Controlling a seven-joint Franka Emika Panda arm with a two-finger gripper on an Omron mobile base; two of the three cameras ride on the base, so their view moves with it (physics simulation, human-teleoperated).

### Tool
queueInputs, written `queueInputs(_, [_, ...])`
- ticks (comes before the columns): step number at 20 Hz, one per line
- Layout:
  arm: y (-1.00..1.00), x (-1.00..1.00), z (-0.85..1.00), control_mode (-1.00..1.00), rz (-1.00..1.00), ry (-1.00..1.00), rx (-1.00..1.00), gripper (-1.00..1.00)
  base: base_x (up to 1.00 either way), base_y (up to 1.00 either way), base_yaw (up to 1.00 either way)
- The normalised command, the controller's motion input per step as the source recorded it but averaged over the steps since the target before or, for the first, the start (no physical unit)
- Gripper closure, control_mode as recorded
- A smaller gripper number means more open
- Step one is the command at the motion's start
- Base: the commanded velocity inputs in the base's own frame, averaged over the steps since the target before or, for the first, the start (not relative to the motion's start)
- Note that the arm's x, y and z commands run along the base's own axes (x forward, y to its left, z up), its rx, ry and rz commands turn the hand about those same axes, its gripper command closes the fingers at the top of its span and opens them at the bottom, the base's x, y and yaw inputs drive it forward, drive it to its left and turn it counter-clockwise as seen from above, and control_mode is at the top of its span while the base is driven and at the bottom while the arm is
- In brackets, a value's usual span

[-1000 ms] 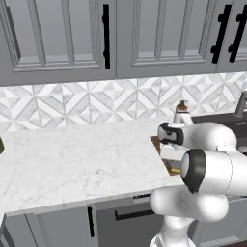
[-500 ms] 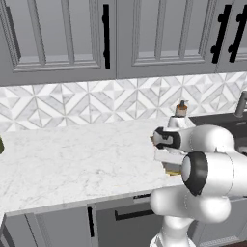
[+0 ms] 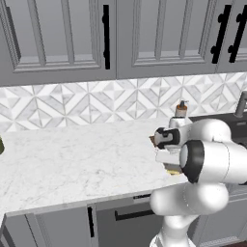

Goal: Pick up the sponge from the counter and clean the cutting board by briefly scrubbing or pressing down on the cutting board. Once finished, release the sponge.

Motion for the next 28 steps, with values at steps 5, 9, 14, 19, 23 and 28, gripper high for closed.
queueInputs(5, [-0.74, -0.07, 0.02, -1.00, 0.00, 0.02, 0.02, 1.00, 0.00, 0.00, 0.00])
queueInputs(9, [-0.30, 0.02, -0.20, -1.00, 0.00, 0.00, -0.02, 1.00, 0.00, 0.00, 0.00])
queueInputs(14, [-0.11, 0.00, -0.50, -1.00, 0.00, 0.00, -0.04, 1.00, 0.00, 0.00, 0.00])
queueInputs(19, [-0.45, -0.01, 0.31, -1.00, 0.00, -0.05, 0.02, 1.00, 0.00, 0.00, 0.00])
queueInputs(23, [-0.39, 0.00, -0.30, -1.00, 0.00, 0.00, -0.05, 1.00, 0.00, 0.00, 0.00])
queueInputs(28, [-0.29, 0.00, -0.66, -1.00, 0.00, 0.00, -0.10, 1.00, 0.00, 0.00, 0.00])
